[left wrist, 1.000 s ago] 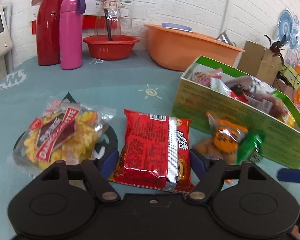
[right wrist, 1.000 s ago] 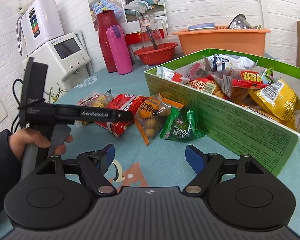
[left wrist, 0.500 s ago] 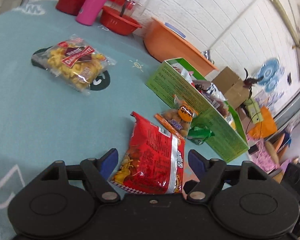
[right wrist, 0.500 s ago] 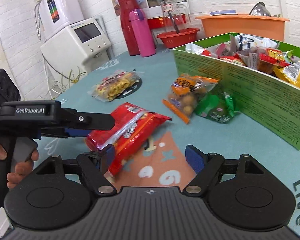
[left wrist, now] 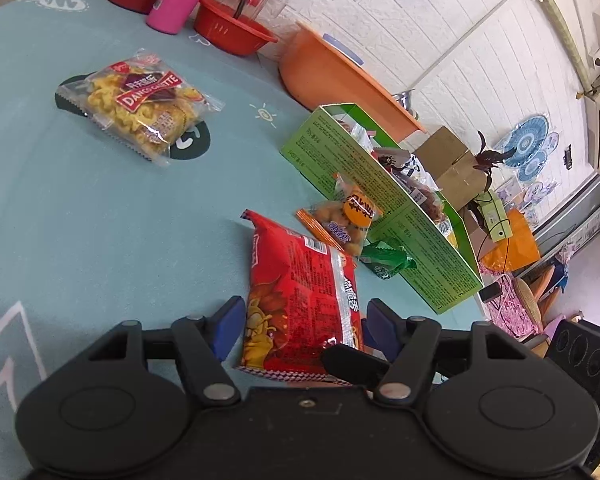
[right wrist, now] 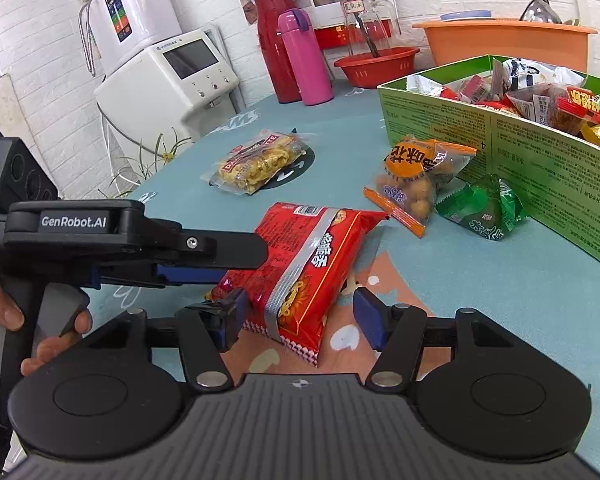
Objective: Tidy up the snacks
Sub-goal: 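Grasp the red chip bag with the left and right tools together, then carry the red chip bag into the green box and open both tools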
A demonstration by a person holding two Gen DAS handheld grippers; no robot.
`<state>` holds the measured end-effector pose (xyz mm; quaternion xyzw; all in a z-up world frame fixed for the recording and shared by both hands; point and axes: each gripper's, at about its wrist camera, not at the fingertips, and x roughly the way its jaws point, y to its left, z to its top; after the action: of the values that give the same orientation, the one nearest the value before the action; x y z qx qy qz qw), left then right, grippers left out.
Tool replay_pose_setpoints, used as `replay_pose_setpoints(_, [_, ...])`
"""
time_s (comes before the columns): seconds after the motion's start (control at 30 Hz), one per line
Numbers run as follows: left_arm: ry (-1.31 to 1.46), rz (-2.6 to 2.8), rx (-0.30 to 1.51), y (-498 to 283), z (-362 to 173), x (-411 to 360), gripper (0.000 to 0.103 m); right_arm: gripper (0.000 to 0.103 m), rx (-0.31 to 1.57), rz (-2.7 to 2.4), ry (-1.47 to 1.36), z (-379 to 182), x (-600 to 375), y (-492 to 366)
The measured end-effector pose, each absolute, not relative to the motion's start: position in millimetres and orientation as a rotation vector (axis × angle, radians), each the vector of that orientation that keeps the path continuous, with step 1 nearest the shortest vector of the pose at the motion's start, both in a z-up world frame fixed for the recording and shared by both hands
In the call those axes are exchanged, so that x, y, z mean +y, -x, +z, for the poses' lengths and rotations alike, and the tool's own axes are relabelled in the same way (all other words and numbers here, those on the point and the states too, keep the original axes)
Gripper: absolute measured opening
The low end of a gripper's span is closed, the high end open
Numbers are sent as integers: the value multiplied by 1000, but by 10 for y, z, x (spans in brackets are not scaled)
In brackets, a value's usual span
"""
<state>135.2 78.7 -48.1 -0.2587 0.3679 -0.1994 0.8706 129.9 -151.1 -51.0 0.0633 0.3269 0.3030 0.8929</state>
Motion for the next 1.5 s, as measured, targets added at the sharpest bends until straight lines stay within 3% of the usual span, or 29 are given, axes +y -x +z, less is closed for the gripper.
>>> replay_pose_setpoints(0.03, [525, -406, 765, -1338, -485, 756, 86, 95, 673, 627, -134, -515, -1503, -1304])
replay_pose_setpoints(0.07, [499, -377, 763, -1325, -483, 710, 71, 81, 670, 623, -135, -520, -1478, -1311])
replay_pose_setpoints(0.1, [473, -338, 758, -1308, -473, 668, 66, 75, 666, 615, -129, -526, -1465, -1308])
replay_pose_setpoints(0.3, [447, -322, 731, -1211, -331, 522, 66, 71, 640, 598, -105, -462, -1535, -1247])
replay_pose_setpoints(0.83, [406, -452, 522, -1621, 485, 14, 66, 71, 326, 501, -87, 254, -2041, -1362])
replay_pose_setpoints(1.5, [468, -456, 555, -2916, 260, -216, 66, 71, 329, 419, -80, 181, -2296, -2460])
